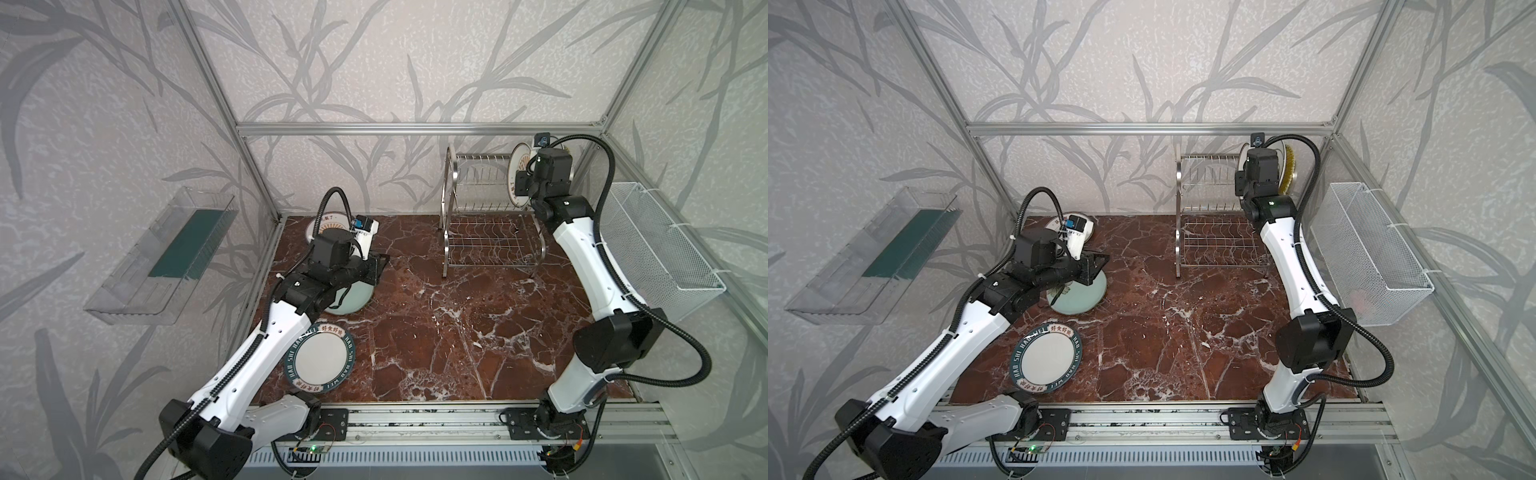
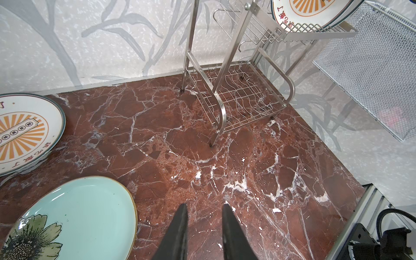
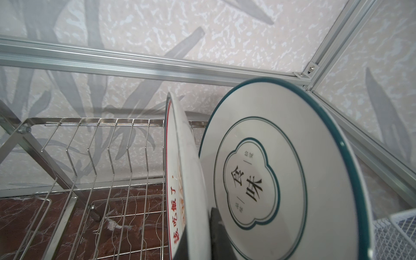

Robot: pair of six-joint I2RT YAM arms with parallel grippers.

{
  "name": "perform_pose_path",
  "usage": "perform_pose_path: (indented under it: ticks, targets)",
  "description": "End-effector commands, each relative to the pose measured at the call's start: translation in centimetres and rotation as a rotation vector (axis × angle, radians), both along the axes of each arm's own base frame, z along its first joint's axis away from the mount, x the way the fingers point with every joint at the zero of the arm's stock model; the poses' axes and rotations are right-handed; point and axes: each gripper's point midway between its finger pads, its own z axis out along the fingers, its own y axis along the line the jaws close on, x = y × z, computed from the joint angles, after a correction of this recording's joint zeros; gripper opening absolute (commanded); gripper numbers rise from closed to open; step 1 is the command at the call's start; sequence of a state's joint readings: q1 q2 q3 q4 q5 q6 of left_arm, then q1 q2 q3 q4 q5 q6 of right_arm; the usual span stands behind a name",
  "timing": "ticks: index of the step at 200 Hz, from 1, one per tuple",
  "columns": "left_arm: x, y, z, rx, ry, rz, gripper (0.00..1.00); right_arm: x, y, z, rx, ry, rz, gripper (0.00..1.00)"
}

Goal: Load plates into a dish rack
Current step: Place the plate on the dish rack.

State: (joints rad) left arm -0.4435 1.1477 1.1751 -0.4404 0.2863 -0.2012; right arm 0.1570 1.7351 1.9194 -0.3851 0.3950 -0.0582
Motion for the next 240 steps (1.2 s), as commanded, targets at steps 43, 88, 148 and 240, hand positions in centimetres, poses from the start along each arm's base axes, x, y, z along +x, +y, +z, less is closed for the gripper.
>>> perform_pose_path:
  ticks: [43,88,148,240]
  targets:
    - [-0.2,0.3,0.2,0.008,-0.015,-0.004,0.26,0.7,-0.2,1.2,-0.008,-0.051,-0.017,0.0]
    - [-0.3,0.3,0.3,0.008,-0.018,-0.003,0.26,1.2,-0.1,0.5,-0.015,-0.029,-0.015,0.0]
    - [-0.2,0.3,0.2,0.008,-0.015,-0.002,0.26,1.4,0.0,0.6,-0.019,-0.022,-0.007,0.15]
    - [-0.3,0.0,0.2,0.004,-0.012,-0.017,0.26,1.0,0.5,1.9,-0.018,-0.036,0.024,0.42]
